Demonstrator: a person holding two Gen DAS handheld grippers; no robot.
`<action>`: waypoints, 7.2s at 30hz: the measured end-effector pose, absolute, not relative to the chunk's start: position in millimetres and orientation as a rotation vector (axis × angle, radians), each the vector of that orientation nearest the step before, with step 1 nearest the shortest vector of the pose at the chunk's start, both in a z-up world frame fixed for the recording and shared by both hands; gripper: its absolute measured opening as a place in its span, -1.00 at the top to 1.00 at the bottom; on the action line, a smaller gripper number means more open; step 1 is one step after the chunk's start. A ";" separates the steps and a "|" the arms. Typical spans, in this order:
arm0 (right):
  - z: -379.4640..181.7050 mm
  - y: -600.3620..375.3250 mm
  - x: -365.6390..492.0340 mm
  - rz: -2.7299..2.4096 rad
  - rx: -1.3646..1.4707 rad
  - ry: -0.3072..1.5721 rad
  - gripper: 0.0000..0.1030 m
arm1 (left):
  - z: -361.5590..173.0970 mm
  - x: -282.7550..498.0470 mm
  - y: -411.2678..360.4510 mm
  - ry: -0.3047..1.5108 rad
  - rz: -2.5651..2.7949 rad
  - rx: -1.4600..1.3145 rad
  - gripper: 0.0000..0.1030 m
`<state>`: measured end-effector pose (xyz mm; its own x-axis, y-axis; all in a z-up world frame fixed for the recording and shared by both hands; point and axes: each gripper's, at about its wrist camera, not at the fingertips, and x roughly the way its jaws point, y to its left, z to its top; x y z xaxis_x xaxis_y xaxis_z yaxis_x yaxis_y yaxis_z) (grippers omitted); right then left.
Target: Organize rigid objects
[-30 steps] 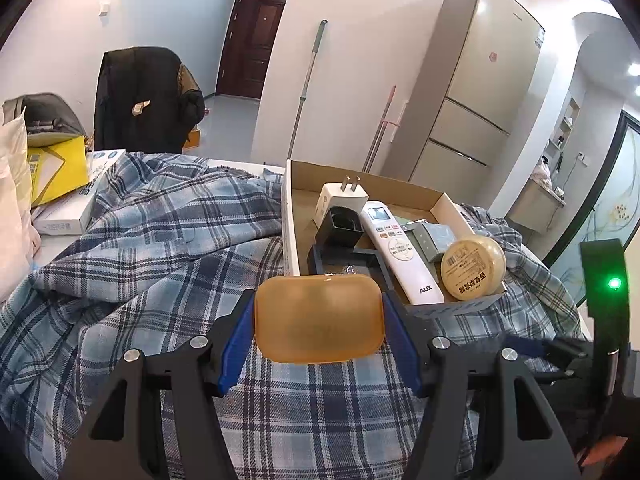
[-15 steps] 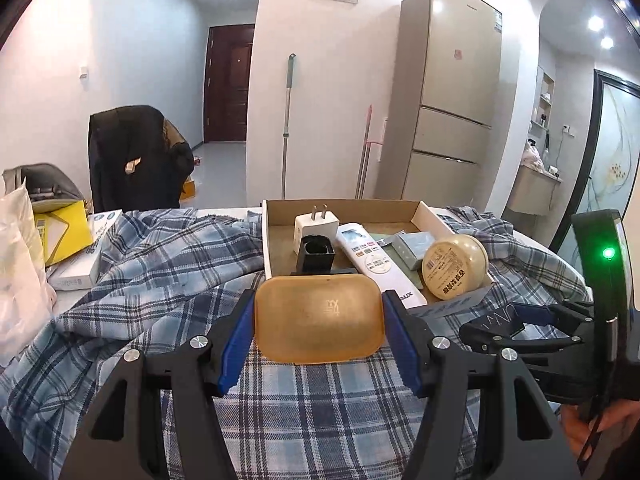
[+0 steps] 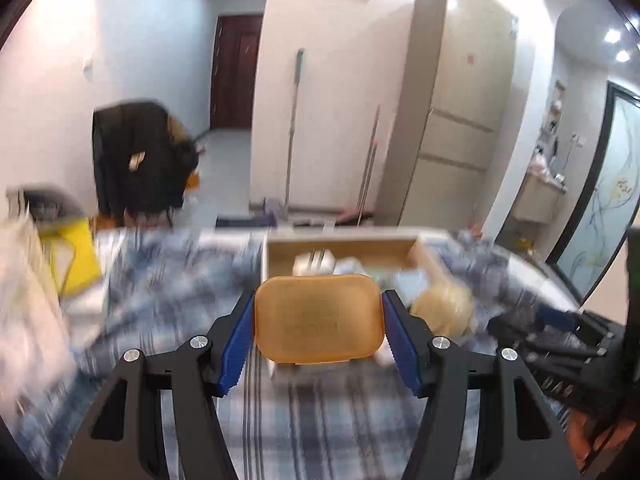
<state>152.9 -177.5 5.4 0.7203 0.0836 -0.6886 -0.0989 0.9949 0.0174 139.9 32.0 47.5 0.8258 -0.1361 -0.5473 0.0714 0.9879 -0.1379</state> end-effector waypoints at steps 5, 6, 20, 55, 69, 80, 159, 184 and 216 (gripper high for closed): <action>38.8 -173.0 180.1 0.074 0.014 0.725 -0.29 | 91.4 179.3 10.7 0.639 -0.111 -0.142 -0.24; 43.5 -167.4 189.6 0.069 0.002 0.721 -0.29 | 101.6 186.1 8.3 0.617 -0.117 -0.159 -0.24; 14.9 -156.6 259.7 0.143 0.087 0.750 -0.30 | 36.6 225.8 50.4 0.726 -0.127 -0.159 -0.24; -46.0 -166.4 287.5 0.221 0.084 0.879 -0.55 | -17.9 238.5 0.8 0.747 -0.146 -0.015 -0.24; -27.7 -188.8 286.7 0.143 0.116 0.888 -0.55 | -61.9 250.8 -27.7 1.018 -0.251 -0.070 -0.24; -12.1 -188.9 276.1 0.167 0.120 0.860 -0.55 | -28.0 236.8 -23.3 0.812 -0.170 -0.015 -0.67; -13.3 -224.3 2.0 0.065 -0.028 0.100 -1.00 | 19.8 -47.0 14.2 0.010 0.043 0.005 -1.00; -9.3 -224.7 -7.6 0.075 -0.045 0.061 -1.00 | 21.4 -45.7 10.7 0.004 0.015 -0.010 -1.00; -7.7 -226.9 -7.7 0.077 -0.050 0.053 -1.00 | 20.4 -49.0 14.3 0.008 0.011 -0.008 -1.00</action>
